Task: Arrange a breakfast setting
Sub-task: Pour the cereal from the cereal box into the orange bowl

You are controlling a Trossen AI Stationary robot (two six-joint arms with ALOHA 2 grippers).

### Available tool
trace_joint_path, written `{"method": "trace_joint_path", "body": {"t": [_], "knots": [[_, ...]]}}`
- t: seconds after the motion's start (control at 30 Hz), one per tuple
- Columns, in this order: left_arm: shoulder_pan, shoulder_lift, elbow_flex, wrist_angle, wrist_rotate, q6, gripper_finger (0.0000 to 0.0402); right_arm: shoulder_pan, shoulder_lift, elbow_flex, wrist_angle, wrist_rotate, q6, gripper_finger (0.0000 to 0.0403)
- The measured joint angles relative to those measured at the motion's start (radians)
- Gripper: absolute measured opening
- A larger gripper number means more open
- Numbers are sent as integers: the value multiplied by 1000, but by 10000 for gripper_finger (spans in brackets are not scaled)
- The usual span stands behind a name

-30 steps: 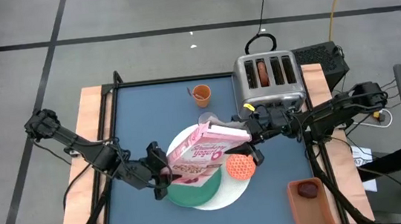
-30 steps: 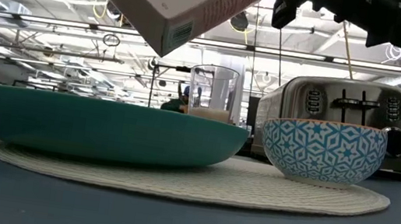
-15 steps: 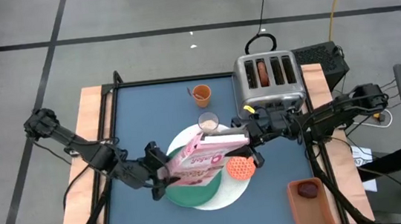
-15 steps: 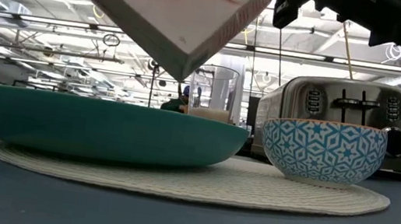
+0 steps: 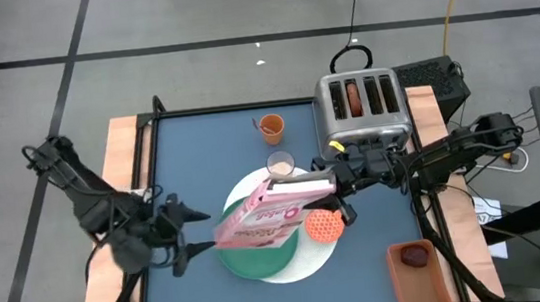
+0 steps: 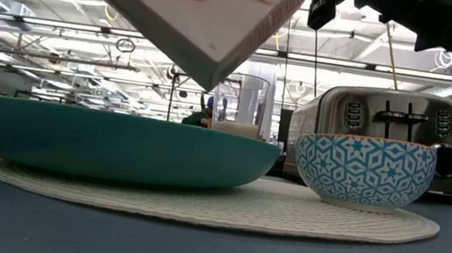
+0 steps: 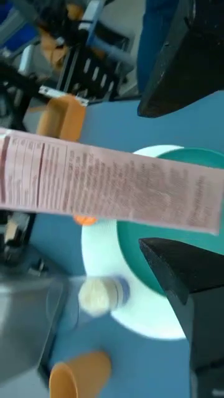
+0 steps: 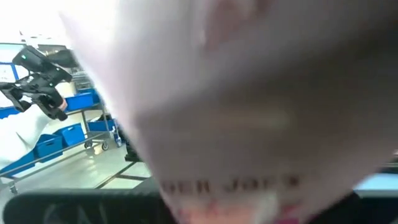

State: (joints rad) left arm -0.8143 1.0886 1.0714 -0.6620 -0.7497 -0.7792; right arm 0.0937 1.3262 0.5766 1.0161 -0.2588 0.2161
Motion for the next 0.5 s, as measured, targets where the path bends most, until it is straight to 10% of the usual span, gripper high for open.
{"method": "trace_joint_path", "body": {"t": [0.5], "knots": [[-183,122,0,-131,-223,-251,333,-2,-44,0,20,1,-18,102]]}}
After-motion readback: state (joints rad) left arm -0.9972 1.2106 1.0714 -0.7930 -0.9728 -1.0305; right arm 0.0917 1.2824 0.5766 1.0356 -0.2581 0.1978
